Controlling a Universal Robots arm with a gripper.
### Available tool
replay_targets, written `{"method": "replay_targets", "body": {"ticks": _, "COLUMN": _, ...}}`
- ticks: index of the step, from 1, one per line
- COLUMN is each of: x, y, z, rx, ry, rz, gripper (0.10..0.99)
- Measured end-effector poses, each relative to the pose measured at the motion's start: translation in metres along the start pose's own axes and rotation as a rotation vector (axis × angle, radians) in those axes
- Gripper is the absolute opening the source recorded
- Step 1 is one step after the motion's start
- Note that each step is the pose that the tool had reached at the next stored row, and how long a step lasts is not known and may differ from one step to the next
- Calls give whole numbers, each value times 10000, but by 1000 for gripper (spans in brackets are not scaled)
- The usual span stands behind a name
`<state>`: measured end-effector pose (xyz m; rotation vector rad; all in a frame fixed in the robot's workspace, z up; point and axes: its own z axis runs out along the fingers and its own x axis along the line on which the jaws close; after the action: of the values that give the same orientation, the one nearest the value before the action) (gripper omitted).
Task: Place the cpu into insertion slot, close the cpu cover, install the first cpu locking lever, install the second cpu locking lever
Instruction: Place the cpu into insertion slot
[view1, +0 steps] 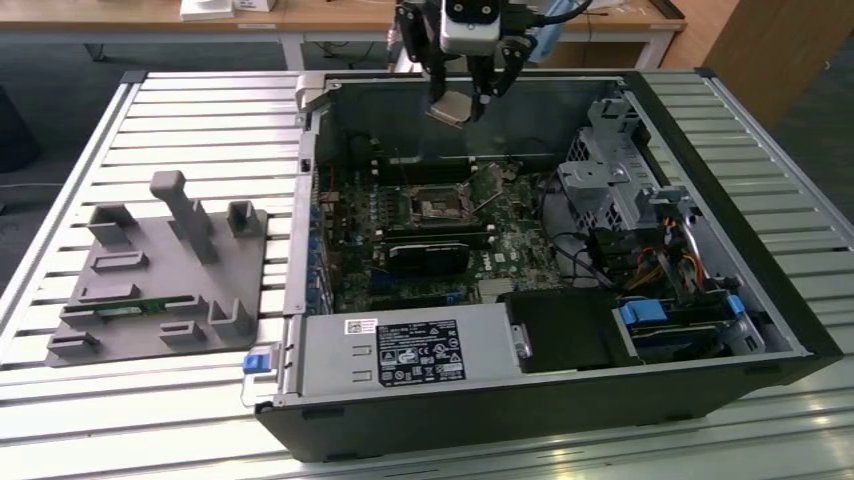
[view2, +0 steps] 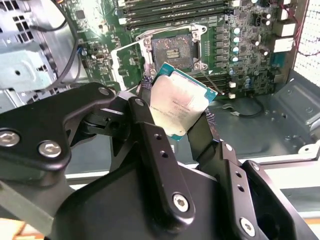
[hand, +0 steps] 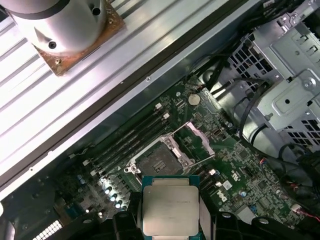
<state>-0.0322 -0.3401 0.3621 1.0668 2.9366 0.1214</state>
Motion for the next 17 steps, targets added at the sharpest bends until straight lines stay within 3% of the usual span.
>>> {"method": "replay_targets", "body": {"ticks": 17, "x": 9, "y": -13, "z": 69, "rx": 49, "ry": -208, "rz": 1943, "gripper": 541}}
